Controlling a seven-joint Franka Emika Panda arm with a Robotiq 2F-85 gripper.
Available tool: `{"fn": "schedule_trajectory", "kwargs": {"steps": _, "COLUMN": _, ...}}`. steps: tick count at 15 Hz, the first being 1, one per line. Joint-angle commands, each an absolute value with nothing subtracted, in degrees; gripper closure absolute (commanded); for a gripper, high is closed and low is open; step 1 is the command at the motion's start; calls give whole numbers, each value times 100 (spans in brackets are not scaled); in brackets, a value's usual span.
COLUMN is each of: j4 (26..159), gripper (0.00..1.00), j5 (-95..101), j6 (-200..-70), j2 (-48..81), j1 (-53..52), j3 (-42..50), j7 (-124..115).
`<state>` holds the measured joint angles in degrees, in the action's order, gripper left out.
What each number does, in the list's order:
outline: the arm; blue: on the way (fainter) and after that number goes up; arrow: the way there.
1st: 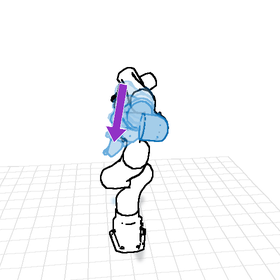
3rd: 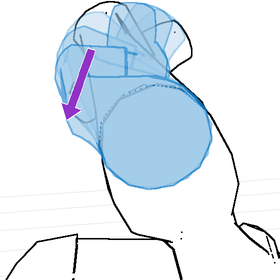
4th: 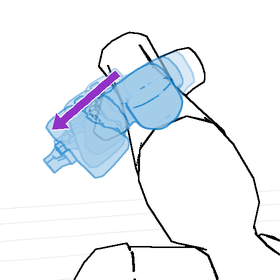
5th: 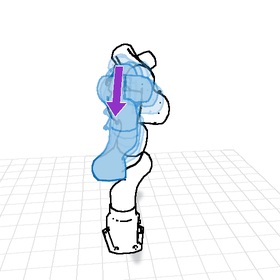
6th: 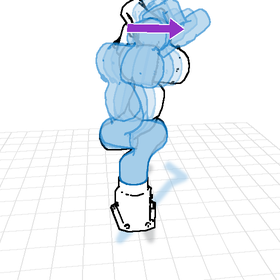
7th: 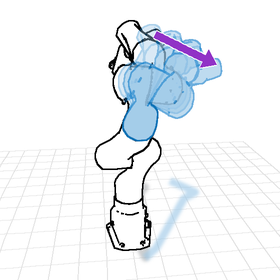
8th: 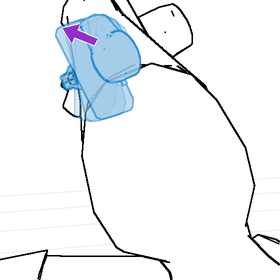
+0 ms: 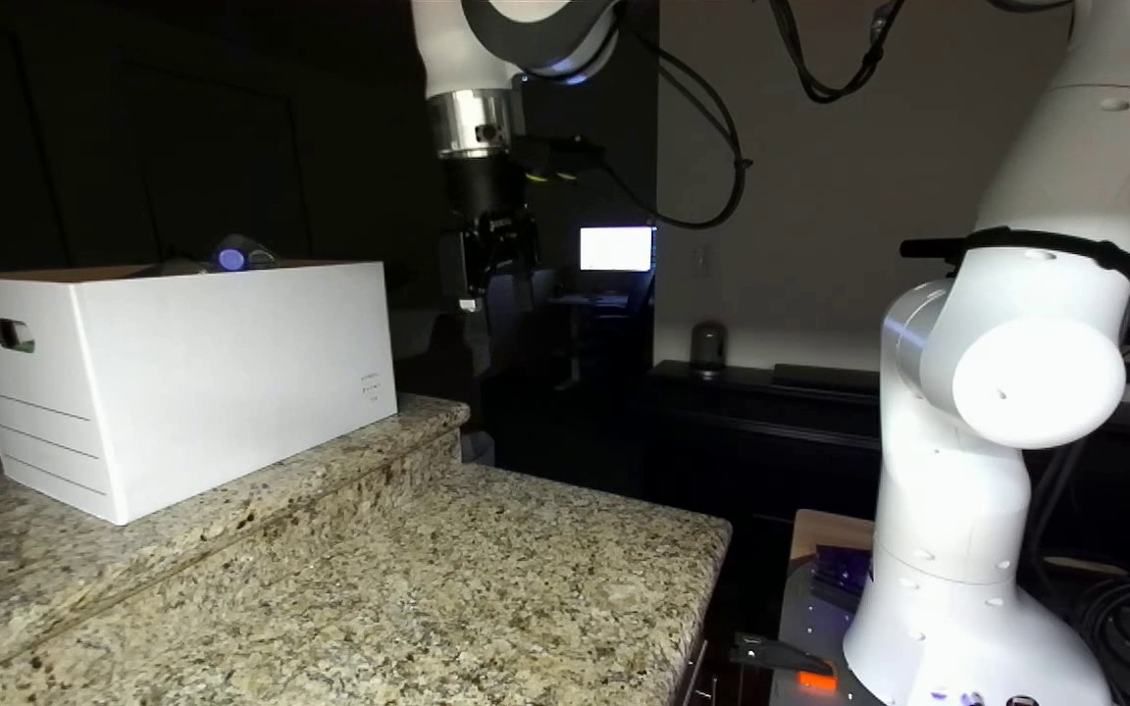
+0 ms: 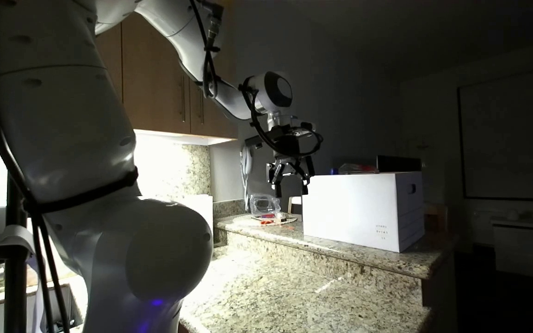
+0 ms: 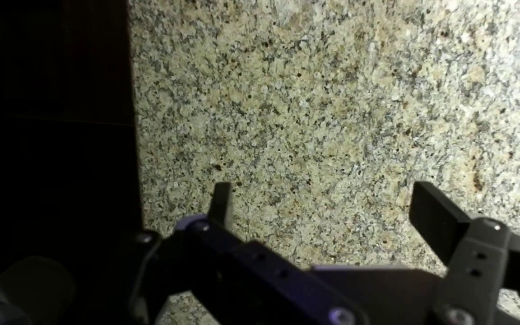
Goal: Put the left and right bottles in the box
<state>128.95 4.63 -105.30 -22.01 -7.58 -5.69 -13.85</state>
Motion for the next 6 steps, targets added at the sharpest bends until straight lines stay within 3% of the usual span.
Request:
{"fn": "schedule_trajectory", "kwargs": {"steps": 1, "j4": 13196, "gripper": 0, "j5": 154, "j6": -10594, "j2": -2650, "j1": -636, "j3": -471, "j7": -1113}}
{"fn": "schedule_trajectory", "kwargs": {"steps": 6, "j4": 13055, "gripper": 0, "j5": 237, "j6": -10522, "j2": -2558, "j1": -553, "j3": -546, "j7": -1317}}
